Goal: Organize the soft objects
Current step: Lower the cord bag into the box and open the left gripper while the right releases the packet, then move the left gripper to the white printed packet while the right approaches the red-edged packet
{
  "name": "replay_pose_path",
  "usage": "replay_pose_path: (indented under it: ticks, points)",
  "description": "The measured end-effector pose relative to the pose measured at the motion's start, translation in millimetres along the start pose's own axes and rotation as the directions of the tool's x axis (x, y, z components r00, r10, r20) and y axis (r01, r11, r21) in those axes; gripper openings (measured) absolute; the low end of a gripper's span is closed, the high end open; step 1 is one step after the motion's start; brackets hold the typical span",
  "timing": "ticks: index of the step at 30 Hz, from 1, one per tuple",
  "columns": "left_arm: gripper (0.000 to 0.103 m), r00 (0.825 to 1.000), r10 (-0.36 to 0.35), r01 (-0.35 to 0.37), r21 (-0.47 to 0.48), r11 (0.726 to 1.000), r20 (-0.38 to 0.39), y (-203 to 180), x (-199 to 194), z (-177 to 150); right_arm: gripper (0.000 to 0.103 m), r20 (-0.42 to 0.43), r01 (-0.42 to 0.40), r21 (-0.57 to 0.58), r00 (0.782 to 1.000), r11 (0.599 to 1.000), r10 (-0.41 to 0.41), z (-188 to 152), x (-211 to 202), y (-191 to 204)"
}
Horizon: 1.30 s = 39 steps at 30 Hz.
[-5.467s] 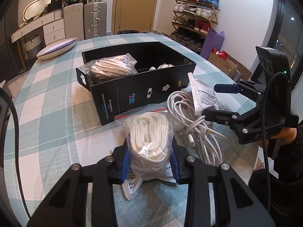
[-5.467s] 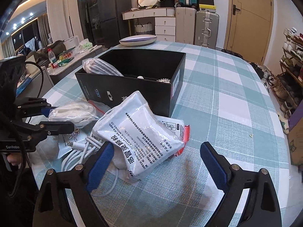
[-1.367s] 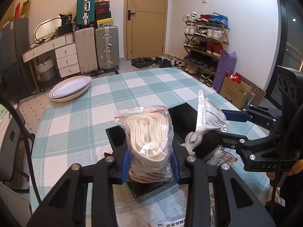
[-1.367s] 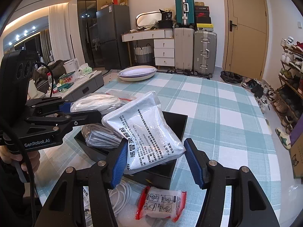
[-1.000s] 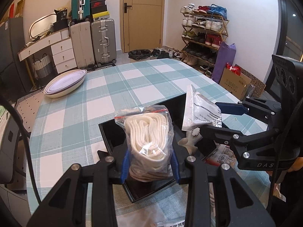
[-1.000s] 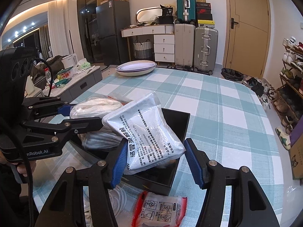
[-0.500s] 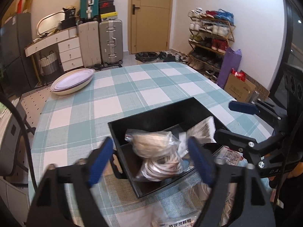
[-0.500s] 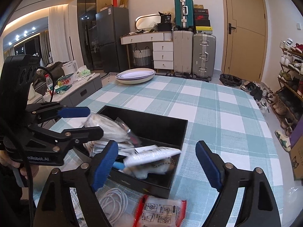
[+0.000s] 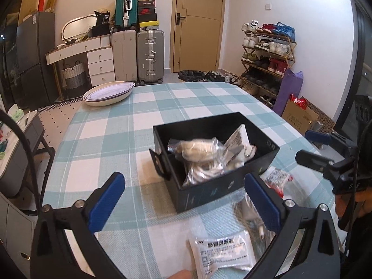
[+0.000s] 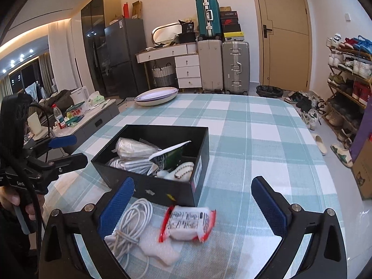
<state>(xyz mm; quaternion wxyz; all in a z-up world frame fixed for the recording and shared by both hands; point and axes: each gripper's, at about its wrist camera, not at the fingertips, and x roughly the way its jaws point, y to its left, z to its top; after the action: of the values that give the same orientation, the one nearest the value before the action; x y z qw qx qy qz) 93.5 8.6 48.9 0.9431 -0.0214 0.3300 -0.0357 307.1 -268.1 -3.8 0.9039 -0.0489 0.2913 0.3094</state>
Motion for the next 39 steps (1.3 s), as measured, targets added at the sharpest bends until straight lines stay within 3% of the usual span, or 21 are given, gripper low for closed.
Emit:
replay_pose_path:
  ticks: [8, 22, 31, 39]
  points:
    - [0.103, 0.999, 0.019, -0.019, 0.023, 1.000, -0.031, -4.3, -2.5, -19.0, 0.103, -0.059, 0.008, -0.025, 0.998, 1.000, -0.010, -18.8, -2.6, -0.9]
    - [0.103, 0.995, 0.028, -0.021, 0.078, 0.997, -0.094, -22.8, -3.3, -37.0, 0.103, -0.068, 0.006, -0.032, 0.998, 0.999, -0.008, -19.1, -8.6, -1.0]
    - [0.103, 0.987, 0.014, 0.014, 0.170, 0.985, -0.160, -35.5, -2.9, -41.9, 0.103, -0.076, -0.008, -0.044, 0.997, 0.999, 0.005, -20.0, -6.7, 5.2]
    - [0.103, 0.979, -0.038, 0.078, 0.194, 0.978, -0.202, -37.1, -2.9, -46.8, 0.103, -0.085, -0.007, -0.043, 0.996, 0.999, 0.003, -21.5, -3.3, 6.4]
